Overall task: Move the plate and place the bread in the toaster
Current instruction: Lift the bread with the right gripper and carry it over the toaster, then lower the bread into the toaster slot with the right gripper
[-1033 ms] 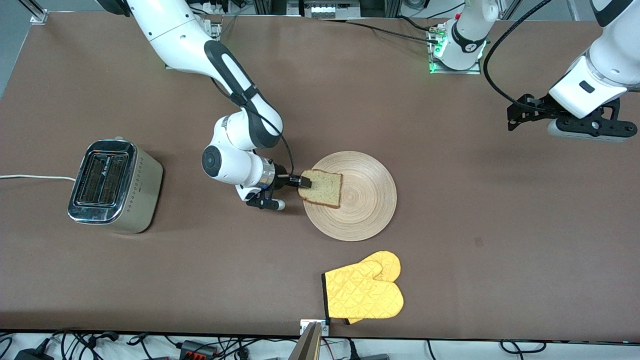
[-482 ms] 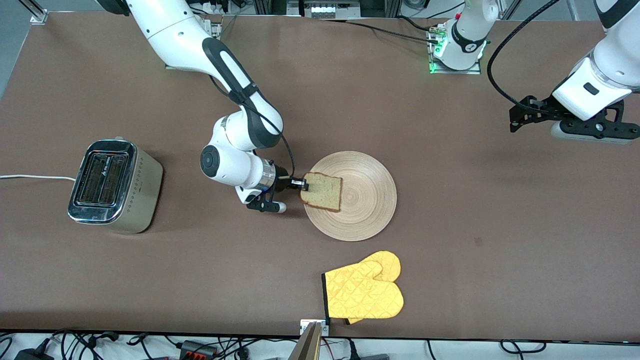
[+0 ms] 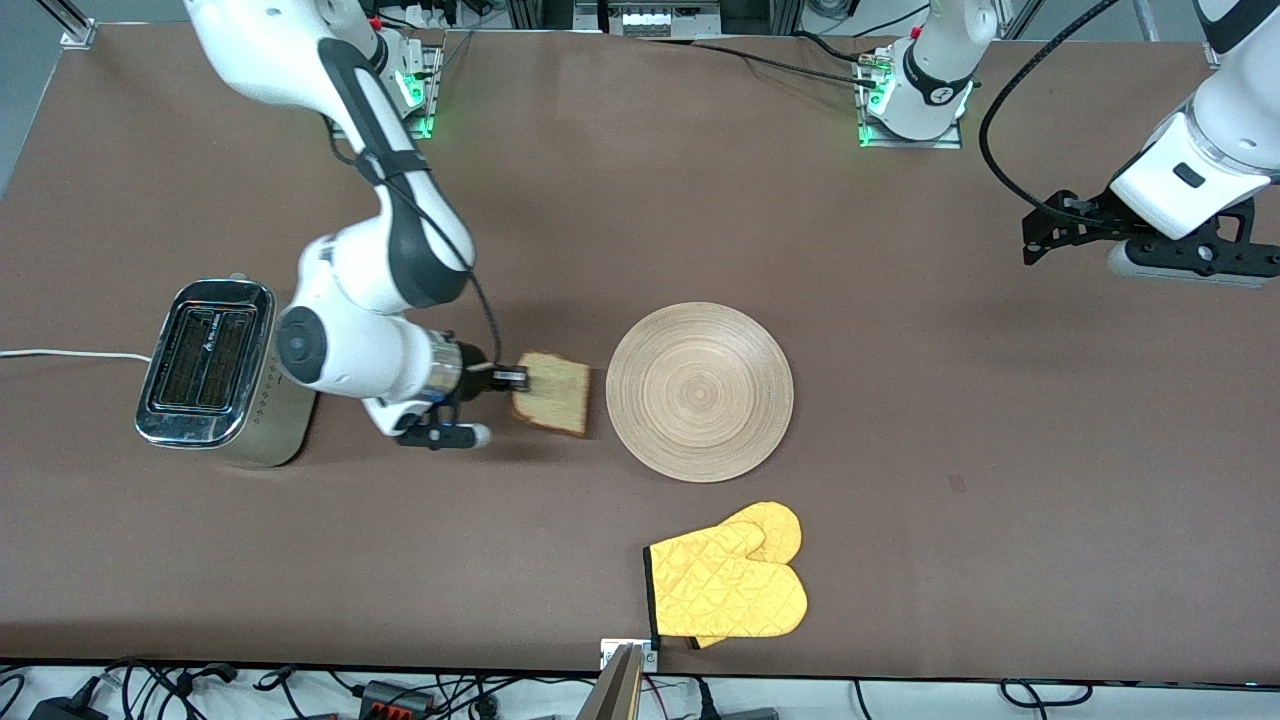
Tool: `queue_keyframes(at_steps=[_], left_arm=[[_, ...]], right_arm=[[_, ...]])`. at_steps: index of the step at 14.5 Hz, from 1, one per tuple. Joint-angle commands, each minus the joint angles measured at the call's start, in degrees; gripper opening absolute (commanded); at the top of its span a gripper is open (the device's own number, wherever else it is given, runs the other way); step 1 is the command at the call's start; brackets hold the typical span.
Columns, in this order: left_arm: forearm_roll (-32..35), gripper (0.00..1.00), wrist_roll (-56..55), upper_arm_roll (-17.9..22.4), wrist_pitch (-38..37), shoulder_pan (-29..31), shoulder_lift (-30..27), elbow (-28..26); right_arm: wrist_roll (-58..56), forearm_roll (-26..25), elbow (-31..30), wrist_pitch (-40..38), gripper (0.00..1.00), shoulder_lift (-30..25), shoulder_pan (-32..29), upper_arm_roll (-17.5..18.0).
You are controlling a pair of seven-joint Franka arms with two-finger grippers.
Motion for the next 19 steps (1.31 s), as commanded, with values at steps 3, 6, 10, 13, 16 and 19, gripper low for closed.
queue_keyframes(at_steps=[3, 6, 10, 13, 16, 19], left_arm=[[0.0, 1.0, 1.9, 3.8, -1.2, -3.0, 1.2, 1.9], [0.0, 1.0, 1.8, 3.8, -1.2, -2.9, 1.2, 2.1], [0.0, 1.0, 1.8, 3.8, -1.3, -2.6, 1.4, 2.0], [0.0, 1.0, 1.8, 3.3, -1.2, -2.6, 1.6, 2.1], [0.0, 1.0, 1.2, 3.0, -1.2, -2.7, 1.6, 2.2], [0.0, 1.0, 1.3, 3.3, -0.9, -2.6, 1.6, 2.2]], right_arm=[[-1.0, -13.4, -0.6, -14.6, 0.0, -5.4, 0.5, -7.2], [-1.1, -23.4, -0.6, -21.1, 0.0, -10.4, 0.3, -8.9], [-2.6, -33.1, -0.2, -23.0, 0.0, -13.2, 0.0, -12.2], [-6.6, -37.9, 2.9, -23.4, 0.0, -13.3, -0.2, -14.9], [-12.2, -38.0, 2.9, -23.4, 0.0, -13.2, -2.6, -16.4], [-13.6, -37.9, 1.7, -23.3, 0.0, -12.2, -4.6, -16.4]])
